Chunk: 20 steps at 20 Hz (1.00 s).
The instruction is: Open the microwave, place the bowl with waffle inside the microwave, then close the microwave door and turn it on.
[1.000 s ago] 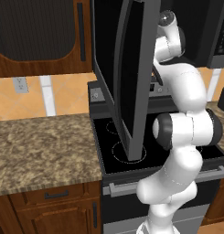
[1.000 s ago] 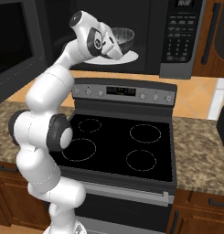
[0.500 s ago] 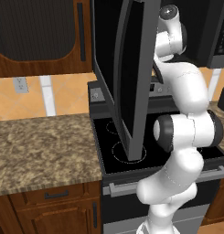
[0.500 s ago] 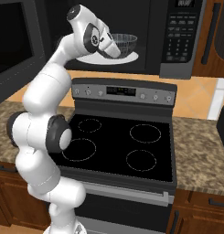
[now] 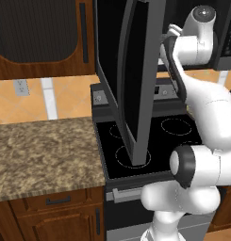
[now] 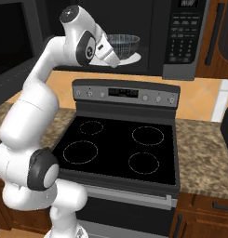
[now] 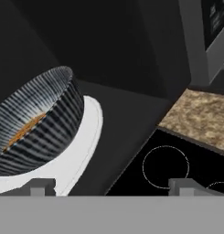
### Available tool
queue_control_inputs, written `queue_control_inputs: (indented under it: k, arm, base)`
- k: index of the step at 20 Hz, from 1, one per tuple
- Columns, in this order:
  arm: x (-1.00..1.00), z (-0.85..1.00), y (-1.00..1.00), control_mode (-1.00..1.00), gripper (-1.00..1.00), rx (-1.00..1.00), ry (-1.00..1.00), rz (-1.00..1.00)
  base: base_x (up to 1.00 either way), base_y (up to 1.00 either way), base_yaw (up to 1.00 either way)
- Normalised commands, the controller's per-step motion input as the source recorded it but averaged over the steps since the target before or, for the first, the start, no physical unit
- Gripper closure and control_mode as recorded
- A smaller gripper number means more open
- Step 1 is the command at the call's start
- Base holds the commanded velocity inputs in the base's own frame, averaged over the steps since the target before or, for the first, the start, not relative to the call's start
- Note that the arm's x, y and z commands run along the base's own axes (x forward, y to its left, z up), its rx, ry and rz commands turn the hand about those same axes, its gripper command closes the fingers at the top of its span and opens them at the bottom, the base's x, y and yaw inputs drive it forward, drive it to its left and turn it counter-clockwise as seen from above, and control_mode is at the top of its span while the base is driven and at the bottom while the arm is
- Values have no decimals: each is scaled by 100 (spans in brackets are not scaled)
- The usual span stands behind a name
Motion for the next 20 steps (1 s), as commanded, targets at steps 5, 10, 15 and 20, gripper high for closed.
queue_control_inputs:
  k: [5, 10, 15, 20]
  arm:
    - [-100, -16, -7, -100, -100, 0, 9, 3]
    - [-36, -27, -2, -100, 100, 0, 28, 0]
    - [-59, -3, 0, -100, 100, -1, 5, 0]
    - [-100, -9, 4, -100, 100, 0, -5, 10]
  base:
    - [0, 0, 0]
    - [0, 0, 0]
    - [0, 0, 0]
    - [0, 0, 0]
